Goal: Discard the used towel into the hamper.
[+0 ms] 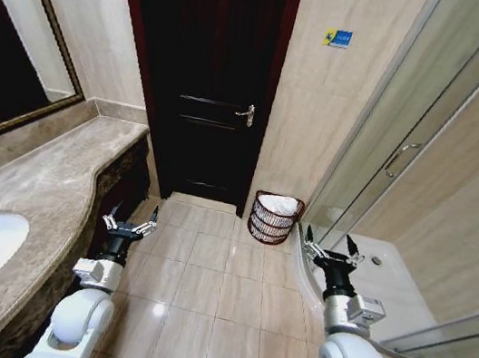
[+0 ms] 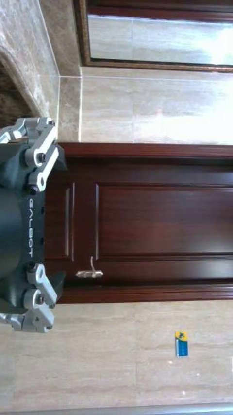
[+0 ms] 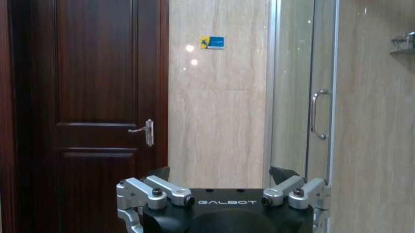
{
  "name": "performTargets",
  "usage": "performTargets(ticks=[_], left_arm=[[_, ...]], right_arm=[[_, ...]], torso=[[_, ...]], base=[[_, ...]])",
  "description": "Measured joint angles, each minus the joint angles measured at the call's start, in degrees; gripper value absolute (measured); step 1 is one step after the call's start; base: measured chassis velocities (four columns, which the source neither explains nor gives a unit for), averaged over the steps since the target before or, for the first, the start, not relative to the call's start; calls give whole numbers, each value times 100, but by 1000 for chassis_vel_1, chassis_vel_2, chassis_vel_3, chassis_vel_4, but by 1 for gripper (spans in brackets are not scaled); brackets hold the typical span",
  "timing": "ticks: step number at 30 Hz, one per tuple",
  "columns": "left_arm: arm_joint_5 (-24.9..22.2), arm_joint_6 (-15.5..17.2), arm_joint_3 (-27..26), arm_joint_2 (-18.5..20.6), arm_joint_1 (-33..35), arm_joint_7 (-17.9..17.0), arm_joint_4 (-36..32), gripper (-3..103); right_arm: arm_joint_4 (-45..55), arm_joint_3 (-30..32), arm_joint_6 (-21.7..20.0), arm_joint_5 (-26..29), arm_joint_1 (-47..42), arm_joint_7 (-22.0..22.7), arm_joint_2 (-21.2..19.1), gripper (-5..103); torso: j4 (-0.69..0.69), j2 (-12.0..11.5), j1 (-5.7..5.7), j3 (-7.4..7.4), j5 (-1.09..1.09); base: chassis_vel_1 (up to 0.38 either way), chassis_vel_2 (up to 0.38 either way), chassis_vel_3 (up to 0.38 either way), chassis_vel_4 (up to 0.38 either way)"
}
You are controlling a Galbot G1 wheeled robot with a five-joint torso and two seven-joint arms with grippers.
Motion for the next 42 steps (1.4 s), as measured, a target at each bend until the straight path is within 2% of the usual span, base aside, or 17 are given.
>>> performTargets(ticks=[42], left_arm=[[0, 0, 0, 0, -1, 0, 0, 100]], right_arm=[[0, 0, 0, 0, 1, 0, 0, 100]], torso=[[0, -2, 4, 1, 0]], base=[[0, 0, 0, 0]])
